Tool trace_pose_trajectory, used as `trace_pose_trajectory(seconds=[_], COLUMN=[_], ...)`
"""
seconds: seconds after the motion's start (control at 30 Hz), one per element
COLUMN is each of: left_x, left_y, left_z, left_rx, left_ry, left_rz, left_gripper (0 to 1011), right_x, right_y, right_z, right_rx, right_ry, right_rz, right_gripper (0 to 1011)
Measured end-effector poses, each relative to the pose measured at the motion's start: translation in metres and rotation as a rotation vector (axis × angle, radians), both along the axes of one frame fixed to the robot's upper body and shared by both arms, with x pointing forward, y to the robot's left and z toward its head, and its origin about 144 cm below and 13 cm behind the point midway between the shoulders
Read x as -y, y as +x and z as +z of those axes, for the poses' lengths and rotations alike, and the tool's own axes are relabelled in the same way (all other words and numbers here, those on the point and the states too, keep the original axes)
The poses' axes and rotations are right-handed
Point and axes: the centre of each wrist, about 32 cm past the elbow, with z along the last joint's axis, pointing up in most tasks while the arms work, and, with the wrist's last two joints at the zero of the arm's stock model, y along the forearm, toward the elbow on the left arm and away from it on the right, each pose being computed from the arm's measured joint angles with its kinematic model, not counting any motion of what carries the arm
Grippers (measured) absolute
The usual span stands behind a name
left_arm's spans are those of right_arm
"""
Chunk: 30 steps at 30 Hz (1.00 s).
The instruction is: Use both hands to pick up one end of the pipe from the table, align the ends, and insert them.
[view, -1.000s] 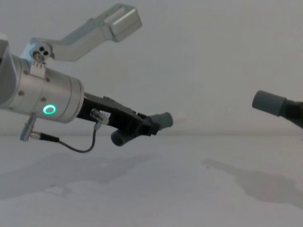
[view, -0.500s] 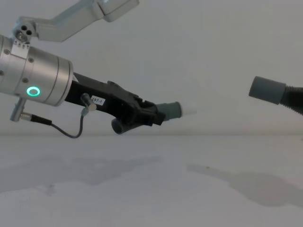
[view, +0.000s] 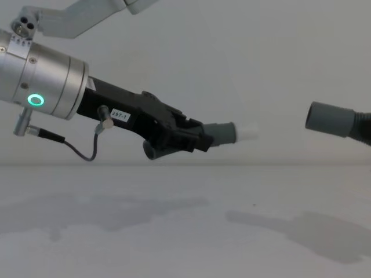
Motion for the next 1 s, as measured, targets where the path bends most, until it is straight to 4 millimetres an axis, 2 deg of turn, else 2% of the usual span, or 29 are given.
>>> trace_pose_trajectory(seconds=[0.57,1.0], left_x=[0.010,0.014], left_y=[0.002,0.003], left_z=[0.015,0.020], left_rx=[-0.007,-0.024], left_ry=[-0.005,-0.007], left_rz=[-0.170,-0.232], left_gripper=[345,345], right_x=[0.004,0.002], right_y=[0.003,0.004], right_z=[-0.003,-0.007], right_rx=[-0.024,-0.037], right_ry=[-0.032,-0.042], right_rz=[0.049,0.048], right_gripper=[179,179])
